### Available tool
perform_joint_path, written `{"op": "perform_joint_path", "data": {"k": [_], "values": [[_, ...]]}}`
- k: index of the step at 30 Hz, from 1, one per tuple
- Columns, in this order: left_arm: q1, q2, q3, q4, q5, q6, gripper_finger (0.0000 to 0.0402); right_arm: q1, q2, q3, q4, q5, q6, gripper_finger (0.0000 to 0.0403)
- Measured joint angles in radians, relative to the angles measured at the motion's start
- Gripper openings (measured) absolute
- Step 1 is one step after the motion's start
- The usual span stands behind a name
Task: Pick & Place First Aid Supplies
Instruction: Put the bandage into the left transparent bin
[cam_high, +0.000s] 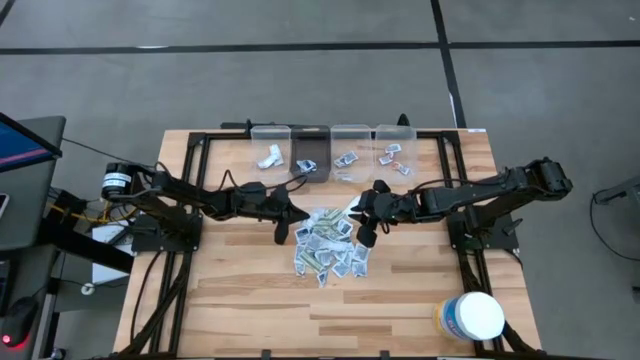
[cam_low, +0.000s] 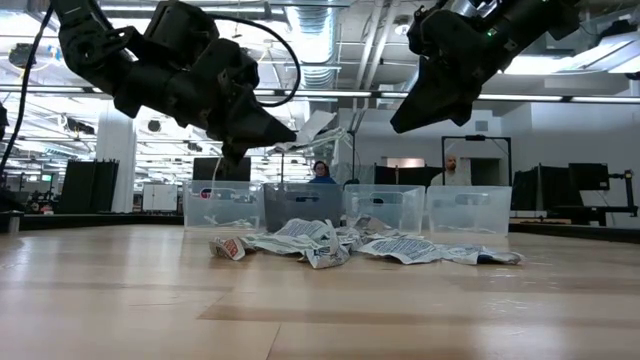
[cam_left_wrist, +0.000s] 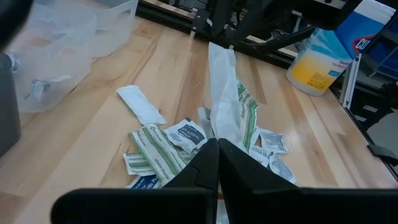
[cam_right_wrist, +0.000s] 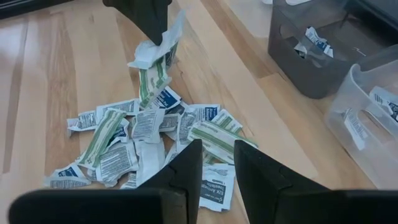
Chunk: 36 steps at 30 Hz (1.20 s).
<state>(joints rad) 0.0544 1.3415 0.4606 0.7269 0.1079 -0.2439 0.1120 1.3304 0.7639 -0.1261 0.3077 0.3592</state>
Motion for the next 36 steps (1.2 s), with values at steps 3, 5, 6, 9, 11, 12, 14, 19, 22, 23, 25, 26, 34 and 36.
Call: {"op": "perform_joint_path", "data": {"k": [3,5,6,9,11,12,14,19,22,23,25,26,34,36], "values": [[-0.002,0.000,0.000,0.000,0.001,0.000,0.0028,0.000,0.000,0.000,0.000,0.000,0.001,0.0088],[-0.003,0.000,0.000,0.000,0.001,0.002,0.0043,0.000,0.000,0.000,0.000,0.000,0.001,0.0088],[-0.003,0.000,0.000,0.000,0.001,0.002,0.0051,0.000,0.000,0.000,0.000,0.000,0.001,0.0088],[-0.003,0.000,0.000,0.000,0.001,0.004,0.0067,0.000,0.000,0.000,0.000,0.000,0.001,0.0088],[-0.003,0.000,0.000,0.000,0.001,0.004,0.0070,0.000,0.000,0.000,0.000,0.000,0.001,0.0088],[-0.003,0.000,0.000,0.000,0.001,0.004,0.0068,0.000,0.000,0.000,0.000,0.000,0.001,0.0088],[-0.003,0.000,0.000,0.000,0.001,0.004,0.0062,0.000,0.000,0.000,0.000,0.000,0.001,0.0088],[-0.008,0.000,0.000,-0.047,0.001,0.055,0.0056,0.000,0.000,0.000,0.000,0.000,0.000,0.0088],[-0.038,0.001,0.000,-0.096,0.001,0.175,0.0071,0.000,0.000,0.000,0.000,0.000,0.000,0.0088],[-0.051,0.001,0.000,-0.105,0.001,0.210,0.0078,0.000,0.000,0.000,0.000,0.000,0.000,0.0088],[-0.082,0.001,0.000,-0.115,-0.013,0.287,0.0091,0.000,0.000,0.000,0.000,0.000,0.000,0.0088],[-0.101,0.001,0.000,-0.117,-0.037,0.332,0.0098,0.000,0.000,0.000,-0.001,0.000,-0.001,0.0088],[-0.256,0.016,0.000,-0.202,-0.403,0.716,0.0139,0.000,0.000,0.000,-0.005,0.000,-0.034,0.0088],[-0.266,0.031,0.000,-0.202,-0.438,0.738,0.0145,0.000,0.000,0.000,-0.008,-0.001,-0.049,0.0088]]}}
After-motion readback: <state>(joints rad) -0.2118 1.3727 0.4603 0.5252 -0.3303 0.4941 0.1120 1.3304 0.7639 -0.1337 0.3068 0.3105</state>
